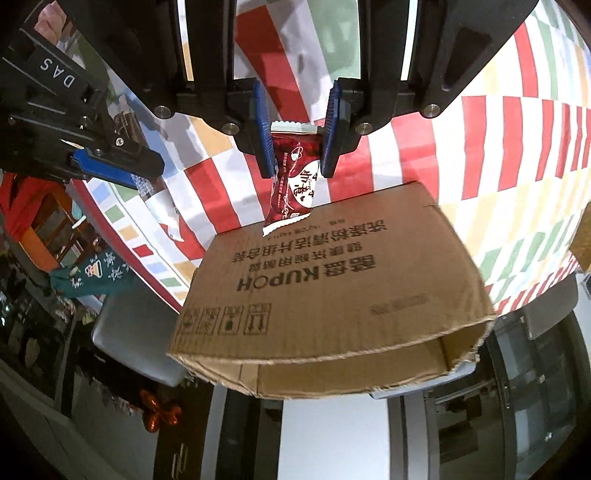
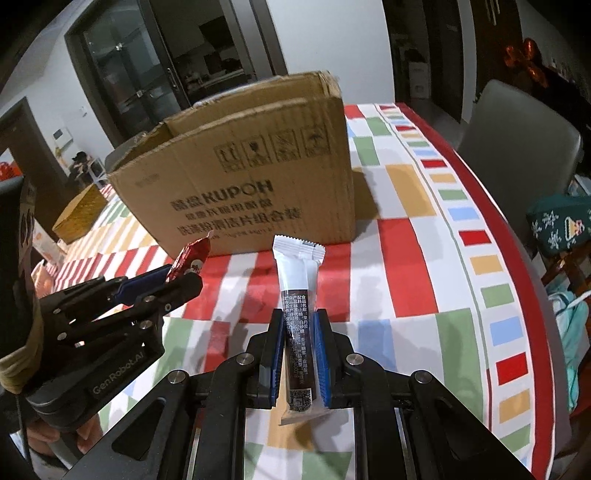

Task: Organize snacks
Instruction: 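Carry the bar and red candy bag into the box and release both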

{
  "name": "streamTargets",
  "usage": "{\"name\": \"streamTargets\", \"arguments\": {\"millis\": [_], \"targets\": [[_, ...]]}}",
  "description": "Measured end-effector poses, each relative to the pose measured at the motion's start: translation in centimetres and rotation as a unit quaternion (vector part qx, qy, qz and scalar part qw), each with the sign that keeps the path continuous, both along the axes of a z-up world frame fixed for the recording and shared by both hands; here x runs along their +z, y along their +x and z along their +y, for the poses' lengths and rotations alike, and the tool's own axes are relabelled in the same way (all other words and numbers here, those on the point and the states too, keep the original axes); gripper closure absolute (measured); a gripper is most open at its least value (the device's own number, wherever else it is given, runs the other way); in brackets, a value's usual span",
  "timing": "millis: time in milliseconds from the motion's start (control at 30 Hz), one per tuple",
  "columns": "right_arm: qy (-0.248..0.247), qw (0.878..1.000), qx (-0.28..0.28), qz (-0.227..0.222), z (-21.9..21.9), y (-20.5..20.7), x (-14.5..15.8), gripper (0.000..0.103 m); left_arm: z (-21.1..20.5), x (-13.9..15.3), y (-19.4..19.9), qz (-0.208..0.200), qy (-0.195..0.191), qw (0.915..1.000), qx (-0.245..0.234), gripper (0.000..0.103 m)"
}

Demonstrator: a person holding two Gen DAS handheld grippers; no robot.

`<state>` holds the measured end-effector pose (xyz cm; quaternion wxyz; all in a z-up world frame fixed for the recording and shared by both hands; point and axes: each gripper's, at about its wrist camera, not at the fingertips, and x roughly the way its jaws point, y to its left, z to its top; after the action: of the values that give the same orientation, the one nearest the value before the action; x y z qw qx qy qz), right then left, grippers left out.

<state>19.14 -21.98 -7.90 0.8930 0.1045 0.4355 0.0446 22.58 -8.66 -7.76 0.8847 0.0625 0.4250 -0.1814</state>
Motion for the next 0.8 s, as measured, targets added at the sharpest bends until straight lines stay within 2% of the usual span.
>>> {"name": "streamTargets", "arguments": {"millis": [300, 800], "targets": [[-0.009, 0.999, 0.008, -0.032, 0.8, -0.7, 2.8, 0.086, 1.3, 2.9, -1.4, -0.029, -0.014, 0.9994, 0.016, 0.077], [-0.026, 0.995, 0.024, -0.098, 1.7, 0.3, 8.7, 0.086, 3.0, 9.9, -2.2, -0.105, -0.026, 0.9935, 0.036, 0.077]]}}
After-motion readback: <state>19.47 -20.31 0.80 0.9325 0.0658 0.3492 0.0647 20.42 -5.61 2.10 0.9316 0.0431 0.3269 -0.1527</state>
